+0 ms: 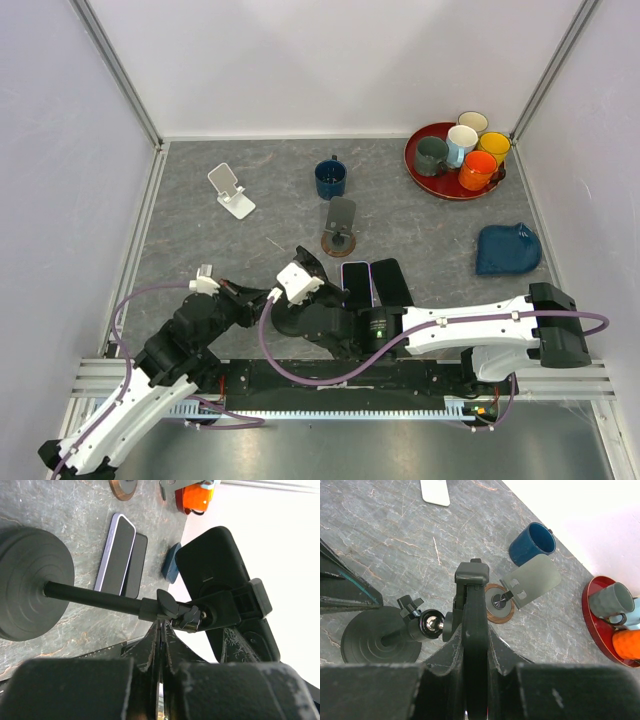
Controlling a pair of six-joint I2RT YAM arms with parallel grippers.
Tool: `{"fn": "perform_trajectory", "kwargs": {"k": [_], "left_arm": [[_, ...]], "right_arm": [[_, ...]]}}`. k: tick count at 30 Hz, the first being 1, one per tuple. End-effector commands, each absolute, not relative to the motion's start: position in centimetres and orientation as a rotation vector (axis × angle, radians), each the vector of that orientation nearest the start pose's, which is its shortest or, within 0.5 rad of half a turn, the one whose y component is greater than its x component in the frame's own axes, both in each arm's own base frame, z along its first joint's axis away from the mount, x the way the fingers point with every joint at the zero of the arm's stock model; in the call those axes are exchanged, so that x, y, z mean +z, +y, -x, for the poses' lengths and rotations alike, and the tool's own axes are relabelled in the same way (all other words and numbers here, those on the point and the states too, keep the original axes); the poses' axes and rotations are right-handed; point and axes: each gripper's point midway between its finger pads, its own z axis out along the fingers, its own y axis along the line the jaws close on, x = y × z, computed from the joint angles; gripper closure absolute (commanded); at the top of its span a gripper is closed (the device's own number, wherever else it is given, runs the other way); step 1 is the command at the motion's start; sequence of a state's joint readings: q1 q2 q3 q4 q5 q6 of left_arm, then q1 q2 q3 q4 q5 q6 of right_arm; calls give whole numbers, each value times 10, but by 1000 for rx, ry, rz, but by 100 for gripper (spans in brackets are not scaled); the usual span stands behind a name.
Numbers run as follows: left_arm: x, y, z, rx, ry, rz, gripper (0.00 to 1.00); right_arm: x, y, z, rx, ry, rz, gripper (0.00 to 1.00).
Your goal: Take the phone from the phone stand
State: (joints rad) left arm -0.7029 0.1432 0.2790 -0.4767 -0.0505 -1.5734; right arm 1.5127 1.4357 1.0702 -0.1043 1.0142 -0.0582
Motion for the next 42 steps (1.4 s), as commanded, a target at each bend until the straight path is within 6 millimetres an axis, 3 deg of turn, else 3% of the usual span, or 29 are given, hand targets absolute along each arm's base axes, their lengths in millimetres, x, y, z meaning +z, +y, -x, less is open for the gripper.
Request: {"fn": "perform_trajectory", "kwargs": {"k": [1, 3, 7, 12, 18, 23, 27, 30, 34, 42], "left_arm": [[176, -165, -165, -1401, 1873, 994, 88], [179, -163, -167, -1377, 1862, 966, 82], [190, -163, -169, -1350, 1848, 870, 60], [210, -155, -169, -1280, 1803, 725, 46], [230, -133, -166, -1149, 1751, 613, 36], [230, -131, -160, -1061, 1764, 432, 31], [219, -147, -157, -1041, 1804, 229, 27], [215, -171, -150, -1102, 1841, 57, 25], [225, -192, -149, -1153, 1811, -101, 25], [218, -207, -156, -1064, 1799, -340, 28]], "right_arm": [[281, 364, -173, 144, 1593, 582, 100], [282, 365, -172, 153, 1592, 583, 100], [286, 363, -172, 166, 1592, 572, 100], [285, 362, -171, 174, 1586, 569, 100], [287, 354, -174, 157, 1579, 552, 100], [292, 348, -175, 149, 1572, 540, 100], [296, 349, -174, 168, 1568, 544, 100], [298, 354, -172, 174, 1558, 579, 100], [299, 360, -169, 191, 1554, 625, 100], [298, 371, -163, 226, 1547, 699, 100]]}}
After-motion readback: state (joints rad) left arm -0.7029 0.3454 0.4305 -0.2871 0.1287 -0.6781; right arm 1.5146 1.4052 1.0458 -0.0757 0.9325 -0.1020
